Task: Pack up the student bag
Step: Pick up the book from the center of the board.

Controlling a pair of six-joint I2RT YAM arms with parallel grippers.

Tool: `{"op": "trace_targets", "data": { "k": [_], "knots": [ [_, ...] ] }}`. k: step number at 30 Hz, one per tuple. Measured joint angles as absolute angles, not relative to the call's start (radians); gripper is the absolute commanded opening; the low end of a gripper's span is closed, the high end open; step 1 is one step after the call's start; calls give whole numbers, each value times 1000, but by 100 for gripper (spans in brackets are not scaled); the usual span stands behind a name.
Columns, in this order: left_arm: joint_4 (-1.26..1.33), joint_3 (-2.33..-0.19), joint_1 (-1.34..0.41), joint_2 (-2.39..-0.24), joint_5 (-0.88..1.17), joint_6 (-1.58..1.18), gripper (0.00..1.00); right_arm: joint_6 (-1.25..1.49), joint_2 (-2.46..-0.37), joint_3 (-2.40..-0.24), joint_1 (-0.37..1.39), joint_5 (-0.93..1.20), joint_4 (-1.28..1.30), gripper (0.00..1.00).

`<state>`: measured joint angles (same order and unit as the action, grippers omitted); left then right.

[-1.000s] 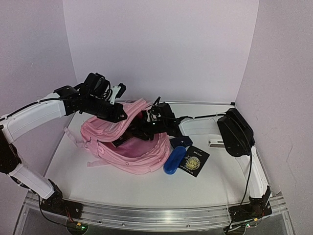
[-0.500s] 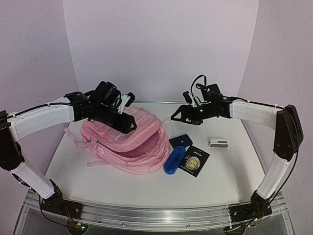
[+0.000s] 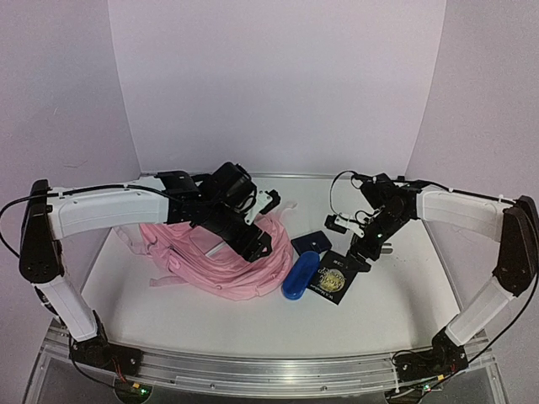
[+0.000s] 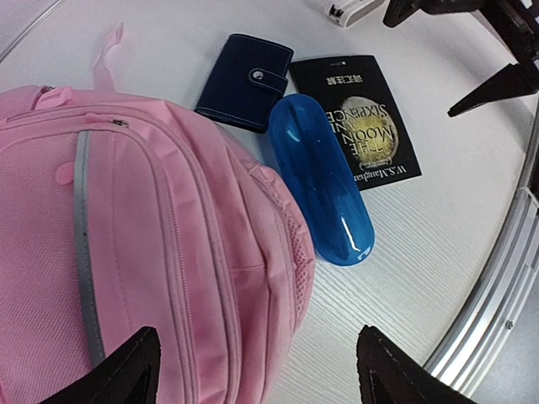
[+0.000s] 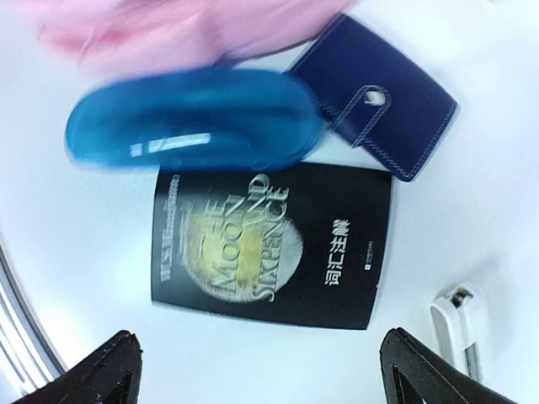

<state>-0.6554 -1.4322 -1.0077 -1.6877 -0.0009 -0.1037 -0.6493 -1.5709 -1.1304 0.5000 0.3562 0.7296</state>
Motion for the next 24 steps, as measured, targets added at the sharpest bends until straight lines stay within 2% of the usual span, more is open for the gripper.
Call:
{"op": "trace_targets", "data": {
  "k": [8, 14, 24],
  "knots": [
    [-611, -1418, -1009, -1658, 72, -144, 82, -1127, -1660, -1233, 526, 345, 802, 98],
    [-579, -1365, -1009, -1566, 78, -188, 82, -1322, -1786, -1280, 556, 305, 823, 98],
    [-556, -1317, -1009, -1521, 77, -225, 82, -1509, -1877, -1301, 637, 236, 812, 98]
  ]
}}
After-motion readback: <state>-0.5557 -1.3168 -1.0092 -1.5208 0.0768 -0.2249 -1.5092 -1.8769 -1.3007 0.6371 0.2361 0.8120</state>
